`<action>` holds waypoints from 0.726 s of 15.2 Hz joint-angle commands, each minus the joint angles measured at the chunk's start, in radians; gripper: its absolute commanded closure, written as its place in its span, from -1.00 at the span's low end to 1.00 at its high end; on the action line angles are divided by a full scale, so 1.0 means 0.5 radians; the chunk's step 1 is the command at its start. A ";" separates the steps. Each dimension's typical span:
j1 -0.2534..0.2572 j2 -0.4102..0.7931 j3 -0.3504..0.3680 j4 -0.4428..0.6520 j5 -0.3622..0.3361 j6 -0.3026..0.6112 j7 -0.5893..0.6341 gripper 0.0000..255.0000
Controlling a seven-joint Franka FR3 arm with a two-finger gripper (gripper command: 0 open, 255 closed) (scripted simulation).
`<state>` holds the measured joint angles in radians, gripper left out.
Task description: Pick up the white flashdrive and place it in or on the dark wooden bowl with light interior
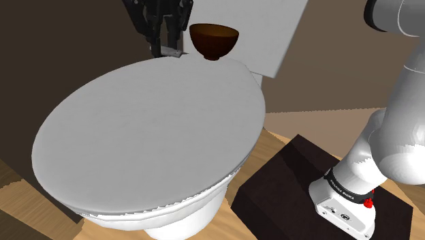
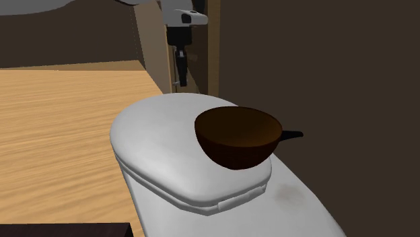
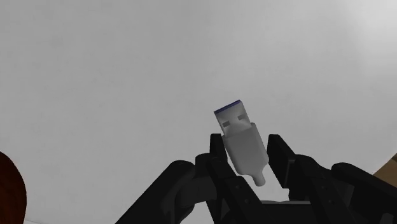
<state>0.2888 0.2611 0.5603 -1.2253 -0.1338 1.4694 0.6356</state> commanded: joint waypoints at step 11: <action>0.224 0.311 -0.003 0.789 -0.188 -0.501 0.038 1.00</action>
<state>0.3903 0.4031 0.5599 -0.8626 -0.2193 1.2383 0.6543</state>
